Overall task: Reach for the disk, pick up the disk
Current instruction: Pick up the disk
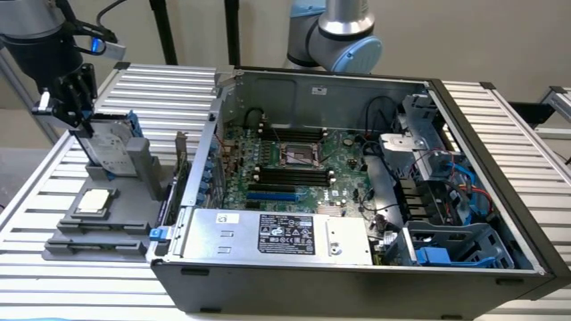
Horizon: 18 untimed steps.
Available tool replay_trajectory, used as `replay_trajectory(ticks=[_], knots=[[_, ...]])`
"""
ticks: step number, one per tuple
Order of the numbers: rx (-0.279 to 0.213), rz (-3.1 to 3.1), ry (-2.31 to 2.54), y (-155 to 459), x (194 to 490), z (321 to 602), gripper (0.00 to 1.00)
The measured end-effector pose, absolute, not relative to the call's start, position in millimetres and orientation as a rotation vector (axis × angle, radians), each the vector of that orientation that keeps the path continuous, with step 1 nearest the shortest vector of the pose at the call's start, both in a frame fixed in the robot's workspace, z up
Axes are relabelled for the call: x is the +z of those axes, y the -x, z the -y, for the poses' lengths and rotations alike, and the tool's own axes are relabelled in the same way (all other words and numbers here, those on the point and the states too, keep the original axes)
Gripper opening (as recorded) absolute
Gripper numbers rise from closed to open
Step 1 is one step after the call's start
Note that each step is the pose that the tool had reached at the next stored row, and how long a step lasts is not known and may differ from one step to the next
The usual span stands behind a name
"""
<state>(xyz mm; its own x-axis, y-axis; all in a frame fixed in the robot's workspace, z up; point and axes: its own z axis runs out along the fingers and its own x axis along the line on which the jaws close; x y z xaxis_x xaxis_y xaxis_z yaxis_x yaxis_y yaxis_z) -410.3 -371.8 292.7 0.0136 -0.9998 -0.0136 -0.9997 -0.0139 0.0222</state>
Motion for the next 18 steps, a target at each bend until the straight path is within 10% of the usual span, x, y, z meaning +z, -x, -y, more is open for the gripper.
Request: replay_trajectory(ticks=[18], knots=[[-0.040,2.201,-2.232,405.9,332.9,371.8,0.33]])
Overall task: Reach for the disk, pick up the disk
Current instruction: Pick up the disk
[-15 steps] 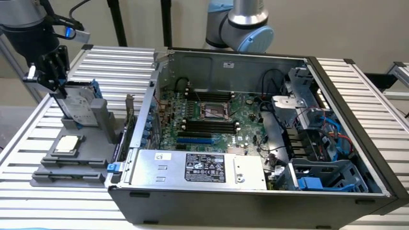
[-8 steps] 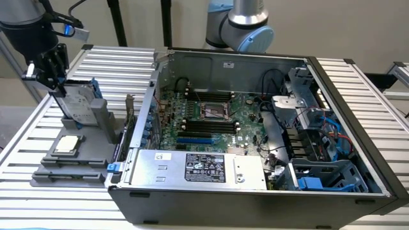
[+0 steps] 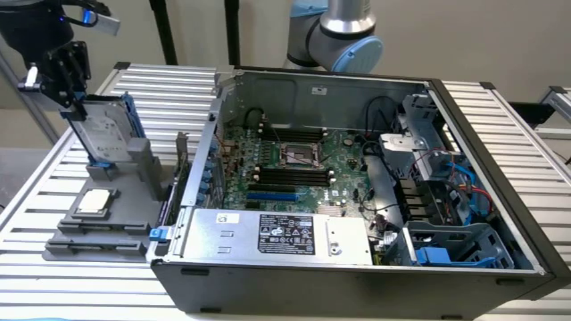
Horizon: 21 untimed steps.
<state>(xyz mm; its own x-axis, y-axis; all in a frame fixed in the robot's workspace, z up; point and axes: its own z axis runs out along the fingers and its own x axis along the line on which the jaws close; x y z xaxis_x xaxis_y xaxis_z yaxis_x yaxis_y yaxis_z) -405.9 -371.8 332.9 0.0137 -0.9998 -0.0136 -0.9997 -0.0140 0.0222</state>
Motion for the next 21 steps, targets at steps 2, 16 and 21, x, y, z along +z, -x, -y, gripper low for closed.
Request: replay_trajectory(ticks=[2,16,21], knots=[[-0.040,2.201,-2.232,404.7,342.3,371.8,0.33],[-0.050,2.193,-2.249,380.2,405.7,375.0,0.33],[-0.057,2.195,-2.254,360.9,428.4,378.7,0.33]])
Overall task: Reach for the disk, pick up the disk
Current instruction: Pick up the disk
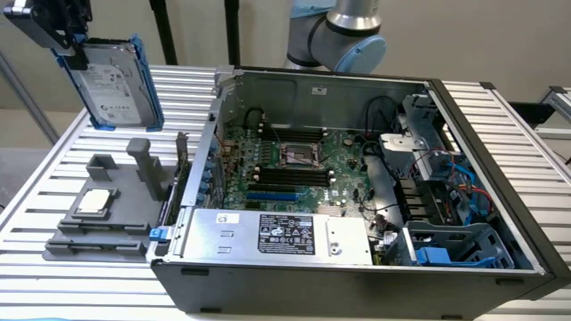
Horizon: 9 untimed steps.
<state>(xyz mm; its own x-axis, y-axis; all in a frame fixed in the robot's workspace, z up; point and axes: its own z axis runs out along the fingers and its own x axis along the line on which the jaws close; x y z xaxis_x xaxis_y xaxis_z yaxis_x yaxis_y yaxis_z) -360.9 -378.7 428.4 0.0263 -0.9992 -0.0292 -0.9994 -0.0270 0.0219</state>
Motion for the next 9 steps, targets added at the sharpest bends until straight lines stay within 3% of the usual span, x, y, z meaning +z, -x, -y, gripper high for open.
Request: replay_trajectory(ticks=[9], knots=[[0.059,-2.188,2.247,320.2,469.3,389.6,0.33]])
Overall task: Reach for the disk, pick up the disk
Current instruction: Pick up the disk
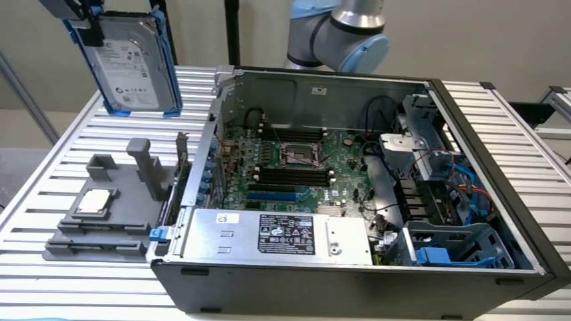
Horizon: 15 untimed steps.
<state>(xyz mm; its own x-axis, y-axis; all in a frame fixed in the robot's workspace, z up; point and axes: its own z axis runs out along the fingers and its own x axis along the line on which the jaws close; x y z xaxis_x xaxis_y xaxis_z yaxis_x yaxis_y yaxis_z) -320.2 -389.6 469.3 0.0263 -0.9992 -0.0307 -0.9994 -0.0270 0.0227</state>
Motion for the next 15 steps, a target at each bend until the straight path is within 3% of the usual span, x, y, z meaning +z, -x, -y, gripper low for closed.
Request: replay_trajectory(ticks=[10,15], knots=[[0.065,-2.190,2.249,290.3,513.5,408.9,0.33],[0.066,-2.190,2.249,273.3,521.3,419.0,0.33]])
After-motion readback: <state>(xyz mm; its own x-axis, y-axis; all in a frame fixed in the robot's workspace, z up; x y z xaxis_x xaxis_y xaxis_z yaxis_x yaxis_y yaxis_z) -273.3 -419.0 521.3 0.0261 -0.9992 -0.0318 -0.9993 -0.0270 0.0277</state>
